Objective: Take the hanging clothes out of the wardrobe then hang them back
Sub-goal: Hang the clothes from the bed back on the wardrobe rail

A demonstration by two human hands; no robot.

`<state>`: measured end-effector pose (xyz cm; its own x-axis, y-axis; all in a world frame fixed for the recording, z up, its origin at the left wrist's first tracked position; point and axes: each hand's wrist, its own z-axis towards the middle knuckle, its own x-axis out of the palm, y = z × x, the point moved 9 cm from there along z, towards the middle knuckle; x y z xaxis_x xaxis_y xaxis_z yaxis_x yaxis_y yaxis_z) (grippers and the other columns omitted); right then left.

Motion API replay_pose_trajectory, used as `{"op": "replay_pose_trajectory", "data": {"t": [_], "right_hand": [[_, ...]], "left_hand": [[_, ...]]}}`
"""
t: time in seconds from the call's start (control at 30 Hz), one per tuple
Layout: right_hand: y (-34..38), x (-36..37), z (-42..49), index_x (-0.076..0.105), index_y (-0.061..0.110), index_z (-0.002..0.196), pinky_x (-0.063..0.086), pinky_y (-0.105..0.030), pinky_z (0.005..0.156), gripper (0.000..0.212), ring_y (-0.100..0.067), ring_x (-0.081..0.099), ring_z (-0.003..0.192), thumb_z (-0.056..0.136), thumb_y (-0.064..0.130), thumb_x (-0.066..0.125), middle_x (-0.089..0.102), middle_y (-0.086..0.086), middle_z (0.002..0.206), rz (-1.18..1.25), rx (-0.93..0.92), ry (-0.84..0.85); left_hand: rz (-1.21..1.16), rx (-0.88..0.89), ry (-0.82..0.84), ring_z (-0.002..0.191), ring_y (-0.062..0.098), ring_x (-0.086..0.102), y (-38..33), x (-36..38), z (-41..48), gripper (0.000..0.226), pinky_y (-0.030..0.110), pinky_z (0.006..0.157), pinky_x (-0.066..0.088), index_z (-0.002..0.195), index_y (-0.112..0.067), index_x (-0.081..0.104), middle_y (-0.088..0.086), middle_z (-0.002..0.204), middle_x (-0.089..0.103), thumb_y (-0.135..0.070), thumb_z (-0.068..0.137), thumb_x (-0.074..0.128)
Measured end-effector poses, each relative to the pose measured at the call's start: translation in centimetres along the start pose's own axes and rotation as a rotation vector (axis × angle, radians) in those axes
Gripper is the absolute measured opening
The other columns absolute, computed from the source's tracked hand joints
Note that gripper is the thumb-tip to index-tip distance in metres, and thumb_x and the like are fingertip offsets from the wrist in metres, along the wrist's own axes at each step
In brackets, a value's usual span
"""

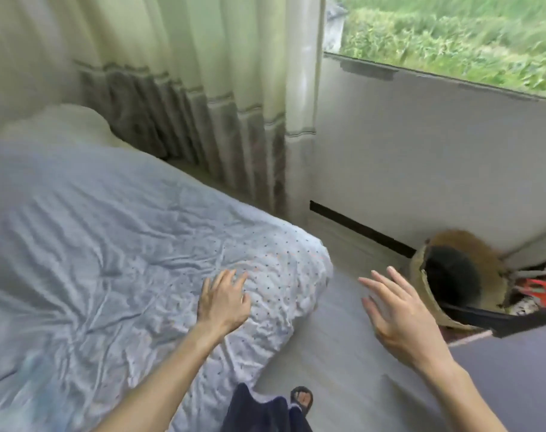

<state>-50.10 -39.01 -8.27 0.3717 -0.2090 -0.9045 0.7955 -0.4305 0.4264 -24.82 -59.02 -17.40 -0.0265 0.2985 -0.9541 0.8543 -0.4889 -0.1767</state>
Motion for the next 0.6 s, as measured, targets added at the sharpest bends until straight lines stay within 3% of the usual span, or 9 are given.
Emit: {"op": "replay_pose_trajectory", "data": {"t": [0.13, 0.23, 0.4, 0.6], "right_hand": [[9.4, 4.7, 0.0, 0.057, 0.037, 0.136, 0.019, -0.032, 0.12, 0.04, -0.011, 0.017, 0.151, 0.097, 0.045, 0.051, 0.045, 0.012, 0.151, -0.006, -0.279, 0.107], [15.9, 8.4, -1.6, 0.059, 0.035, 0.134, 0.024, -0.034, 0.118, 0.037, -0.014, 0.023, 0.149, 0.097, 0.041, 0.055, 0.049, 0.009, 0.148, 0.031, -0.459, 0.173], [27.1, 15.6, -7.0, 0.063, 0.031, 0.13, 0.036, -0.04, 0.113, 0.035, -0.021, 0.034, 0.146, 0.096, 0.038, 0.058, 0.056, 0.004, 0.143, 0.077, -0.73, 0.318], [39.1, 23.9, -14.6, 0.056, 0.035, 0.137, 0.032, -0.039, 0.117, 0.039, -0.018, 0.027, 0.149, 0.101, 0.046, 0.046, 0.048, 0.008, 0.15, 0.007, -0.974, 0.525]], "left_hand": [[-0.061, -0.296, -0.009, 0.147, 0.016, 0.023, 11.2, 1.4, -9.9, 0.058, 0.046, 0.12, 0.017, 0.151, -0.032, 0.034, -0.004, 0.156, 0.034, -0.042, 0.094, 0.039], [-0.135, -0.488, -0.041, 0.147, 0.016, 0.024, 17.2, 2.9, -18.5, 0.057, 0.044, 0.12, 0.018, 0.152, -0.032, 0.034, -0.005, 0.156, 0.034, -0.04, 0.097, 0.044], [-0.184, -0.754, -0.03, 0.148, 0.012, 0.022, 24.7, 5.7, -31.9, 0.057, 0.042, 0.12, 0.019, 0.151, -0.034, 0.034, -0.008, 0.158, 0.032, -0.041, 0.095, 0.044], [-0.269, -1.026, -0.038, 0.15, 0.015, 0.017, 33.0, 9.2, -43.7, 0.057, 0.043, 0.121, 0.012, 0.154, -0.033, 0.029, -0.006, 0.161, 0.026, -0.042, 0.099, 0.04]]}}
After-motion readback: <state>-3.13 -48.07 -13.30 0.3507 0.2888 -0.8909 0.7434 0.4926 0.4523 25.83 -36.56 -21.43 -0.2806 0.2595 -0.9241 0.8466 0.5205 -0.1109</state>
